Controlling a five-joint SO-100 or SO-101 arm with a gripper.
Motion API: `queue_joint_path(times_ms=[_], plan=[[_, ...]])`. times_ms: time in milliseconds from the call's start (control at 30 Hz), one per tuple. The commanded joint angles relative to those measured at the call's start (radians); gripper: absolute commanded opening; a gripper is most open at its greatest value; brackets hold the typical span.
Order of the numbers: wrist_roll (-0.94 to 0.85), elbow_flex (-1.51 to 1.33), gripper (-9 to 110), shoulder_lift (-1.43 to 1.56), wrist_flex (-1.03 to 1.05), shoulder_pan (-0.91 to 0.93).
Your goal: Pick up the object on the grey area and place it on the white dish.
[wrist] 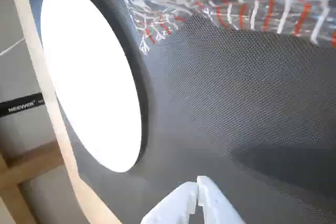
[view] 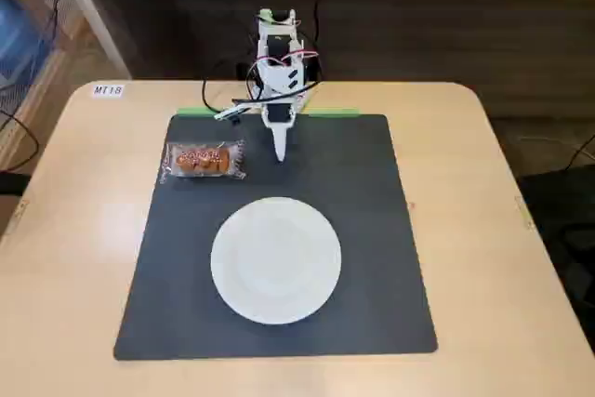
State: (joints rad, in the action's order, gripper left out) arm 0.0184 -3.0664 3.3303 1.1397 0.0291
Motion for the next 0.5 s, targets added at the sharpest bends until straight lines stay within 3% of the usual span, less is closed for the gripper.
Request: queue_joint_path(times_ms=[0,333,467], plan=[[-0.083,0.015,0,0.021,-0.011,-0.012],[-0.104,0.029,0,0.021,0.000,-0.044],[-0.123,0.161,0,0.020,0.023,-0.097]])
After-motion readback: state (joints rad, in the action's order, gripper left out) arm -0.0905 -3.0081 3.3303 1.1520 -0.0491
